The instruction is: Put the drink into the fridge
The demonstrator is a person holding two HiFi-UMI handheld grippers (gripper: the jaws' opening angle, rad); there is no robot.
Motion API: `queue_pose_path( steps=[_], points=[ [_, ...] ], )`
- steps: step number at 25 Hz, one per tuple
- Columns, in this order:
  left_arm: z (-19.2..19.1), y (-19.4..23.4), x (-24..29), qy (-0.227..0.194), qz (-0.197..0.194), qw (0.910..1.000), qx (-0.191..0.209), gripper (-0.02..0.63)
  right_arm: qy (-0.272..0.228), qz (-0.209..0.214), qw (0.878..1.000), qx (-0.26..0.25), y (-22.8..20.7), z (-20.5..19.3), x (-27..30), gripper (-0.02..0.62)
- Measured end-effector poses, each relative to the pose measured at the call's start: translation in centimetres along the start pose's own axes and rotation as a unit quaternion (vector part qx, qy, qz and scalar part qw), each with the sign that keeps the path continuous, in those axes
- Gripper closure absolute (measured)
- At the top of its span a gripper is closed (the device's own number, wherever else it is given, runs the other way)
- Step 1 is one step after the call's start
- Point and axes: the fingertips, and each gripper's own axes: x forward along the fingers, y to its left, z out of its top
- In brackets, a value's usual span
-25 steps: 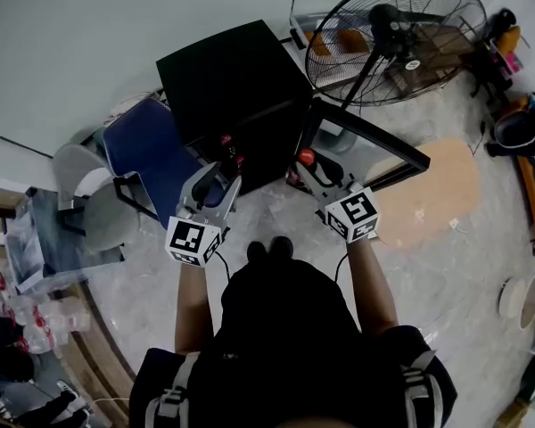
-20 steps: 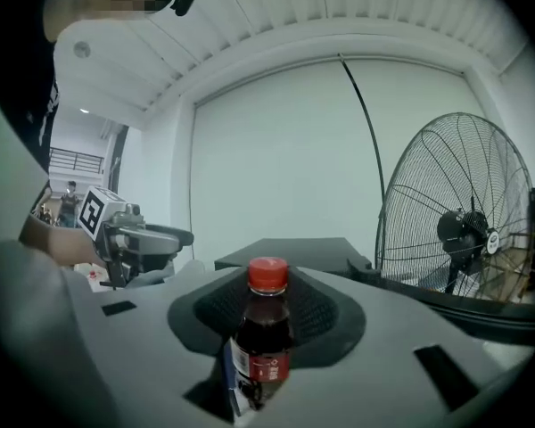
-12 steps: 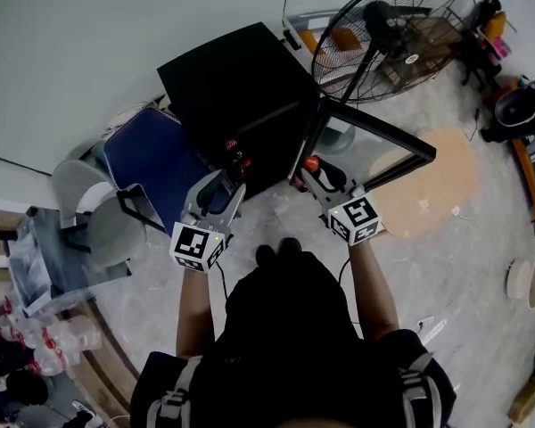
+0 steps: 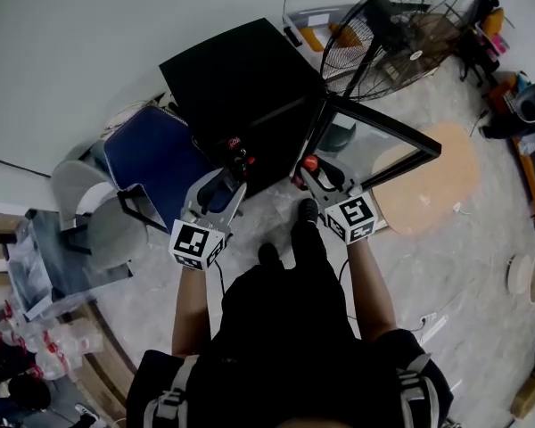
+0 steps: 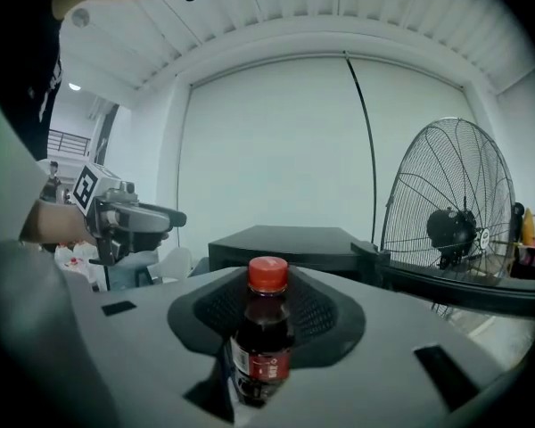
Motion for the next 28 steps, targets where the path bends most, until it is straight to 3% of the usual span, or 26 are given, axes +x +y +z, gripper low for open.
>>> queue_pose_path(
  steps=[12,22,28],
  points=[
    [-1.3,1.1,-0.3,0.012,0.025,0.9995,-0.013,0.423,0.013,0.003,1.0,-0.009,-2.1,-1.8,3.1,0.462],
    [-1.9,1.7,1.2,0.029,0.043,0.9985,-0.021,0.423,0.031,0.03,0.999,-0.022,-2.7,-4.6,6.1,0.462],
    [-3.0,1.2,2.3,0.051,0.045,0.9976,-0.001,0.423,0.047,0.048,0.997,-0.029,-3.2,-7.2,8.4,0.462]
  ],
)
